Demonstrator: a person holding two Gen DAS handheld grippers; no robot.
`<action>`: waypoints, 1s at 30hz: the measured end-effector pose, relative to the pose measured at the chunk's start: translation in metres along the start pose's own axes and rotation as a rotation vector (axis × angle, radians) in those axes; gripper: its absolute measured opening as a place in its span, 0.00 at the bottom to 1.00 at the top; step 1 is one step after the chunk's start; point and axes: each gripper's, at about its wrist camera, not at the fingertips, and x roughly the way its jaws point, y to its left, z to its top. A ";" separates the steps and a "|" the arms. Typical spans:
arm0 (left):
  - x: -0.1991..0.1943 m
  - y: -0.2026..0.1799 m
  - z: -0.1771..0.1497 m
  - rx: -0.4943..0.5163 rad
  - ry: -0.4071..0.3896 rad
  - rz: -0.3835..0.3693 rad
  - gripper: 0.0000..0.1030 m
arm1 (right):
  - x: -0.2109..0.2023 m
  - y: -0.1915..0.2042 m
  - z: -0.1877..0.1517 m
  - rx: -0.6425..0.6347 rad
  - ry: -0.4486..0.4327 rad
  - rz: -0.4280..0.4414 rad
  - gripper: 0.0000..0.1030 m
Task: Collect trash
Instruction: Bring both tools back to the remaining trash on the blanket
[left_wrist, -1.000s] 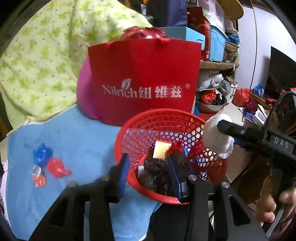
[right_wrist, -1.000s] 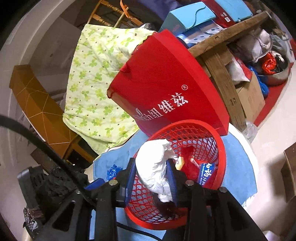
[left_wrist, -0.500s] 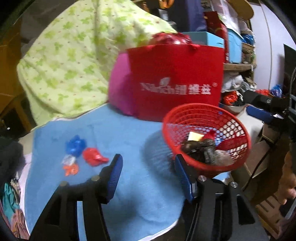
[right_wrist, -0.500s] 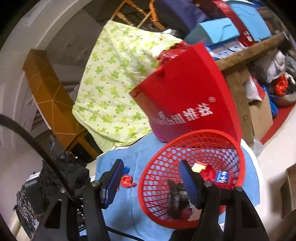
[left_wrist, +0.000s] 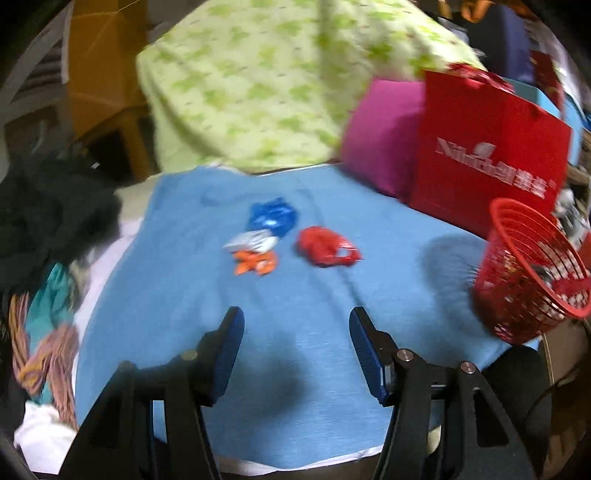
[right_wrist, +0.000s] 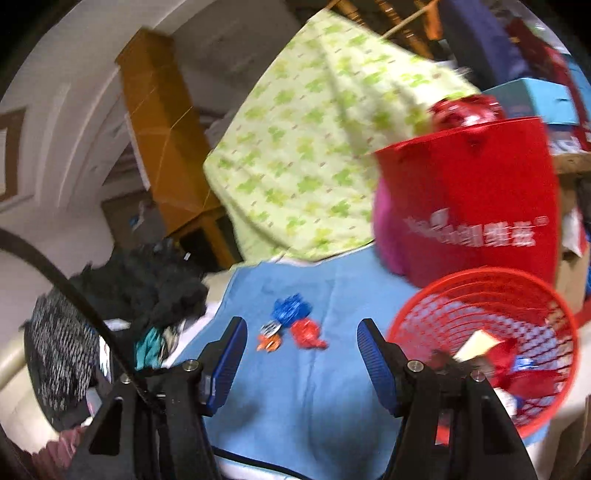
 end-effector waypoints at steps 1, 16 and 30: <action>0.000 0.006 -0.001 -0.013 -0.002 0.009 0.58 | 0.007 0.006 -0.003 -0.010 0.021 0.010 0.65; -0.009 0.069 -0.024 -0.140 -0.022 0.088 0.64 | 0.061 0.061 -0.030 -0.111 0.206 0.004 0.65; -0.047 0.096 -0.043 -0.170 -0.103 0.110 0.65 | 0.062 0.093 -0.015 -0.149 0.218 -0.108 0.65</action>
